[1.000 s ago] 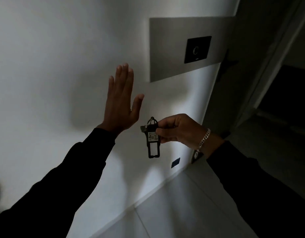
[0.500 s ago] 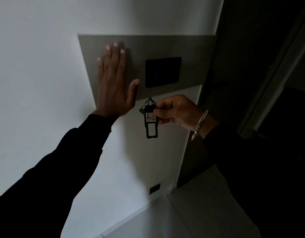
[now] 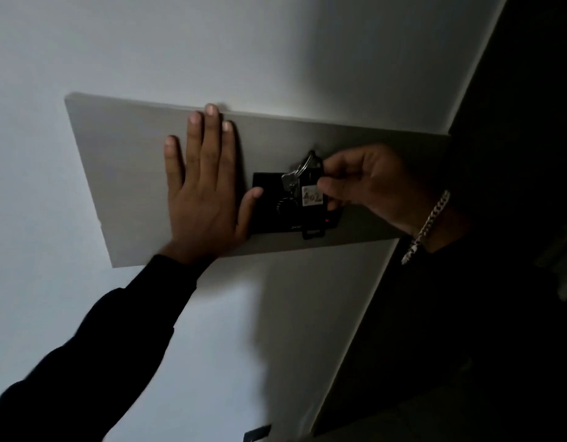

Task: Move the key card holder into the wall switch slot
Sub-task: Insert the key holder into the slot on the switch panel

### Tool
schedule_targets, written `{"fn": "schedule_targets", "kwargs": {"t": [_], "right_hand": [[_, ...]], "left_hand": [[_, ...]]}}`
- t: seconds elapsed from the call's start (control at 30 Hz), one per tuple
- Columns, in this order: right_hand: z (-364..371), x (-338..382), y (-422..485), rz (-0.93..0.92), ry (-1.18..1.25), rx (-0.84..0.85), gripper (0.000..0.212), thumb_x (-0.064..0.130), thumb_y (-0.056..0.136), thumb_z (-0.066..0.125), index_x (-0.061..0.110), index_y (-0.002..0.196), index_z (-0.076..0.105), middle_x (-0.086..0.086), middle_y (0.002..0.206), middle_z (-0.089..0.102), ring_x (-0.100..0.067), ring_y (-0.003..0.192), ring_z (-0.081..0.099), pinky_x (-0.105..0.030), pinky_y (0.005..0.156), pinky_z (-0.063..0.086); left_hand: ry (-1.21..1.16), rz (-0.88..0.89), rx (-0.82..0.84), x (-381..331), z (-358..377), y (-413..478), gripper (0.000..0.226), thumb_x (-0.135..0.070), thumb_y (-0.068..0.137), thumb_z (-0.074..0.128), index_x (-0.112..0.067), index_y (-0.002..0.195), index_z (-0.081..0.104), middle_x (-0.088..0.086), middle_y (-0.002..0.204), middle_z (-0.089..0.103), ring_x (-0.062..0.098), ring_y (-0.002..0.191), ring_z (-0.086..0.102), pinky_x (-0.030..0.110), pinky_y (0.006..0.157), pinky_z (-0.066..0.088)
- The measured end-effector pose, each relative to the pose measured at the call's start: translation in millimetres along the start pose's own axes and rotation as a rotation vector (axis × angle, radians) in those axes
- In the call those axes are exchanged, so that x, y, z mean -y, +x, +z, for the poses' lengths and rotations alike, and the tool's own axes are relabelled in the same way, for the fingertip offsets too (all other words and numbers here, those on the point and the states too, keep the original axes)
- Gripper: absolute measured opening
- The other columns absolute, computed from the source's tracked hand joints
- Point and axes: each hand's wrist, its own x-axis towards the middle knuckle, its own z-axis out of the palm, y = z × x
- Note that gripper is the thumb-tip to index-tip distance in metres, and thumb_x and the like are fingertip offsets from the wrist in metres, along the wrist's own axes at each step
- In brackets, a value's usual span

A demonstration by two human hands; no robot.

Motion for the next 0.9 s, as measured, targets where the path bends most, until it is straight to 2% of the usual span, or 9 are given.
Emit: {"fn": "schedule_targets", "kwargs": {"t": [0.07, 0.2, 0.3, 0.43, 0.57, 0.63, 0.7, 0.77, 0.9], "right_hand": [[-13, -2, 12, -0.067, -0.029, -0.066, 0.017, -0.005, 0.080, 0.067, -0.006, 0.097, 0.064, -0.007, 0.073, 0.066, -0.009, 0.050, 0.062, -0.016, 0.051, 0.055], [-33, -11, 27, -0.197, -0.038, -0.120, 0.014, -0.004, 0.080, 0.068, 0.000, 0.093, 0.065, -0.005, 0.071, 0.063, -0.006, 0.049, 0.062, -0.018, 0.052, 0.055], [-36, -16, 31, -0.251, -0.024, -0.100, 0.013, -0.004, 0.081, 0.068, 0.003, 0.092, 0.066, -0.013, 0.078, 0.064, -0.018, 0.060, 0.063, -0.026, 0.060, 0.058], [-32, -22, 35, -0.332, 0.016, -0.121, 0.014, -0.003, 0.082, 0.067, 0.010, 0.087, 0.066, -0.005, 0.070, 0.063, -0.013, 0.058, 0.060, -0.024, 0.059, 0.058], [-31, -29, 38, -0.338, 0.061, -0.208, 0.009, -0.001, 0.083, 0.066, 0.001, 0.092, 0.067, -0.010, 0.072, 0.064, -0.019, 0.057, 0.061, -0.036, 0.062, 0.057], [-32, -33, 40, -0.331, 0.073, -0.210, 0.009, 0.000, 0.083, 0.066, 0.001, 0.092, 0.067, -0.010, 0.073, 0.064, -0.015, 0.057, 0.060, -0.033, 0.063, 0.057], [-30, -36, 40, -0.327, 0.055, -0.184, 0.009, 0.002, 0.083, 0.068, 0.007, 0.090, 0.068, -0.004, 0.070, 0.064, -0.006, 0.054, 0.060, -0.022, 0.059, 0.055], [-27, -41, 38, -0.323, 0.031, -0.173, 0.010, 0.003, 0.081, 0.070, 0.008, 0.089, 0.068, -0.004, 0.070, 0.066, -0.006, 0.053, 0.061, -0.017, 0.057, 0.052], [-23, -53, 32, -0.306, -0.028, -0.205, 0.016, 0.008, 0.078, 0.075, 0.005, 0.093, 0.071, -0.014, 0.080, 0.072, -0.017, 0.062, 0.066, -0.028, 0.066, 0.057]], "left_hand": [[0.053, 0.007, -0.016, 2, 1, 7, 0.077, -0.052, 0.100, 0.026, -0.002, 0.157, 0.013, 0.027, 0.165, 0.017, 0.041, 0.155, 0.012, 0.049, 0.128, -0.007], [0.121, 0.071, -0.024, -4, 1, 28, 0.077, -0.054, 0.100, 0.022, -0.001, 0.156, 0.017, 0.027, 0.164, 0.021, 0.042, 0.154, 0.014, 0.061, 0.125, 0.008], [0.188, 0.106, -0.024, -7, -3, 43, 0.077, -0.054, 0.100, 0.020, 0.000, 0.156, 0.021, 0.026, 0.164, 0.024, 0.042, 0.154, 0.016, 0.063, 0.124, 0.010], [0.210, 0.035, -0.085, -4, -3, 64, 0.078, -0.054, 0.099, 0.016, -0.001, 0.155, 0.022, 0.026, 0.163, 0.025, 0.042, 0.154, 0.017, 0.062, 0.124, 0.011], [0.306, 0.026, -0.090, -2, 2, 62, 0.081, -0.058, 0.098, 0.015, -0.001, 0.156, 0.022, 0.025, 0.163, 0.026, 0.041, 0.154, 0.017, 0.064, 0.124, 0.014], [0.334, 0.047, -0.098, -2, 5, 61, 0.081, -0.059, 0.098, 0.019, -0.001, 0.156, 0.022, 0.024, 0.164, 0.026, 0.041, 0.155, 0.017, 0.064, 0.124, 0.015], [0.345, 0.042, -0.111, 0, 6, 60, 0.081, -0.058, 0.098, 0.023, -0.002, 0.156, 0.021, 0.023, 0.164, 0.026, 0.040, 0.155, 0.017, 0.063, 0.125, 0.015], [0.349, 0.043, -0.124, 2, 8, 59, 0.081, -0.058, 0.098, 0.024, -0.002, 0.156, 0.020, 0.023, 0.164, 0.025, 0.039, 0.155, 0.016, 0.061, 0.125, 0.014], [0.327, 0.018, -0.142, 2, 8, 58, 0.081, -0.058, 0.098, 0.027, -0.002, 0.156, 0.021, 0.023, 0.164, 0.025, 0.039, 0.155, 0.016, 0.061, 0.126, 0.014]]}}
